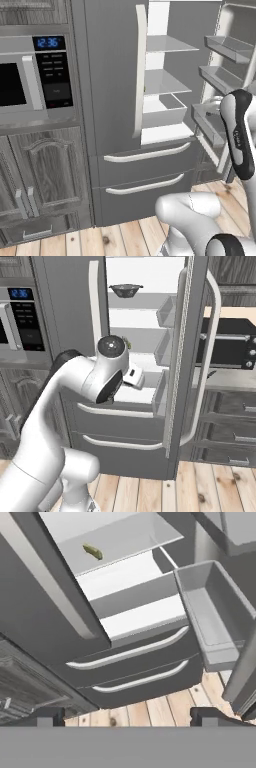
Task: Retrieve the butter from the fridge and place it on a plate on the dining table. Then retrieve the butter knife by the fridge and place it near the plate.
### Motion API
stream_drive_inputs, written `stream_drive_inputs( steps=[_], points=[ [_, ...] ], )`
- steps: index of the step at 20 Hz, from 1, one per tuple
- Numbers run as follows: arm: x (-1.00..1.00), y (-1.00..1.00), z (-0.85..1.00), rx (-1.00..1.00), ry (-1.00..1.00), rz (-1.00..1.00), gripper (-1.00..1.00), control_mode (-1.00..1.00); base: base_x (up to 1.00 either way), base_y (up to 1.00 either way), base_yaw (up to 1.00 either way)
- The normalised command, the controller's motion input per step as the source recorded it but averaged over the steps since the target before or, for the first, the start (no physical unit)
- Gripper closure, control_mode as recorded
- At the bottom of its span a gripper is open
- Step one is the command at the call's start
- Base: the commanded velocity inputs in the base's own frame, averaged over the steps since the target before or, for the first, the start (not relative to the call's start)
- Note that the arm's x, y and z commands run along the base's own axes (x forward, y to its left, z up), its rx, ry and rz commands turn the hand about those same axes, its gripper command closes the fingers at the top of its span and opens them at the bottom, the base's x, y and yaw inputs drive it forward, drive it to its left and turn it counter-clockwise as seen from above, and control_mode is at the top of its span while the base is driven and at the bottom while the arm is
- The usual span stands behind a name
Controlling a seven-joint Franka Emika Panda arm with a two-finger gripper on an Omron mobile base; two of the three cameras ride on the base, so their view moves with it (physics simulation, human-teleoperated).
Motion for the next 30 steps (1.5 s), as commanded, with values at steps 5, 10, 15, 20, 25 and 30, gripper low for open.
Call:
stream_drive_inputs(
  steps=[5, 10, 15, 20, 25, 30],
  points=[
    [0.00, 0.82, 0.03, 0.03, 0.02, -0.10, -1.00, -1.00, 0.00, 0.00, 0.00],
    [0.36, 0.62, 0.00, -0.14, -0.01, -0.01, -1.00, -1.00, 0.00, 0.00, 0.00],
    [0.55, 0.43, 0.05, -0.12, -0.09, 0.00, -1.00, -1.00, 0.00, 0.00, 0.00],
    [0.58, 0.27, 0.15, -0.01, -0.13, 0.02, -1.00, -1.00, 0.00, 0.00, 0.00],
    [0.49, 0.35, 0.37, 0.00, -0.02, 0.02, -1.00, -1.00, 0.00, 0.00, 0.00],
    [0.49, 0.46, 0.43, 0.00, -0.03, 0.04, -1.00, -1.00, 0.00, 0.00, 0.00]
  ],
)
